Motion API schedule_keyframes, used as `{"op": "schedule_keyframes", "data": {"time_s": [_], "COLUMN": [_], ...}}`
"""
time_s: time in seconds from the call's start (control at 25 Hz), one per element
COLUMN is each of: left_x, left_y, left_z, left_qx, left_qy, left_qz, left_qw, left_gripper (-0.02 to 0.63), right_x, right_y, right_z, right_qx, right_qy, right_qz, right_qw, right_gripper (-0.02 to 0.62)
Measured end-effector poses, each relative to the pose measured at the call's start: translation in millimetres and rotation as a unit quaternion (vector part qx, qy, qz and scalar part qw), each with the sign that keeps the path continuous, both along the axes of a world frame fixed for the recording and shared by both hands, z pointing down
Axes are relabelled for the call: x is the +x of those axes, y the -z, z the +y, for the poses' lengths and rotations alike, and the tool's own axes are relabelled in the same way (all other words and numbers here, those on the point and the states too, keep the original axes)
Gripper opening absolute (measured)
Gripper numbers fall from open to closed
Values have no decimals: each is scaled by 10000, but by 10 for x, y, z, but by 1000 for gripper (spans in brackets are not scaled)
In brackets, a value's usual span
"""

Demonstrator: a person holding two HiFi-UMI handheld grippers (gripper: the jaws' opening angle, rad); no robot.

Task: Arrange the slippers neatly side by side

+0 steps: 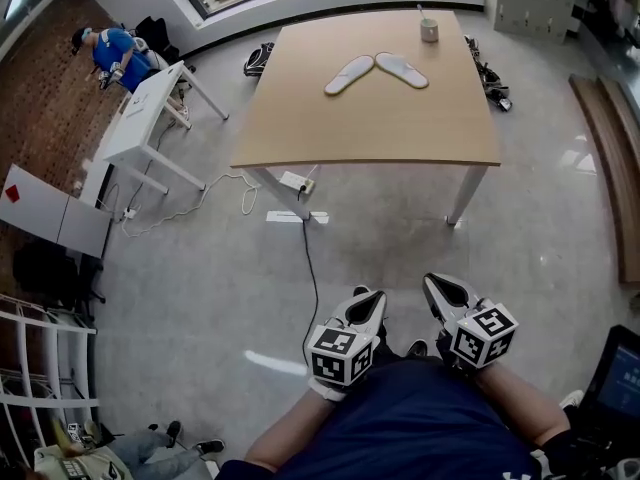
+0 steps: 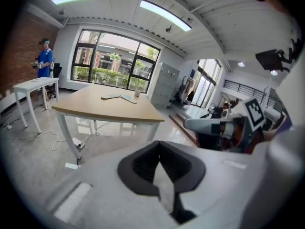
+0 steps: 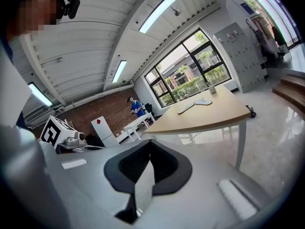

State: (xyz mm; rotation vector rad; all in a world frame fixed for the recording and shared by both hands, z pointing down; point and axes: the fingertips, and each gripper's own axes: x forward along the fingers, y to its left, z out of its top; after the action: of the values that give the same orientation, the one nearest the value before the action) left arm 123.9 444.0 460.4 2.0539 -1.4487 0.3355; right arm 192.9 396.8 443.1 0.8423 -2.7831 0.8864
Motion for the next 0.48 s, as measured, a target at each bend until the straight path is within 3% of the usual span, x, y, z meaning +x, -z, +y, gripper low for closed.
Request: {"op": "schedule_keyframes", "data": {"time_s": [0.48], "left_x": [-524], "left_y": [-23], "left_z": [-953], "left_qx": [44], "left_qy": [-520], "left_qz": [257], "left_qw": [9983], "left_gripper": [5], "right_x": [-466], "right_y": [-70], "right_z": [-820], "right_qx": [-70], "right_qy": [-568], "right_qz": [307], "right_qw": [9979], "right_gripper": [11]}}
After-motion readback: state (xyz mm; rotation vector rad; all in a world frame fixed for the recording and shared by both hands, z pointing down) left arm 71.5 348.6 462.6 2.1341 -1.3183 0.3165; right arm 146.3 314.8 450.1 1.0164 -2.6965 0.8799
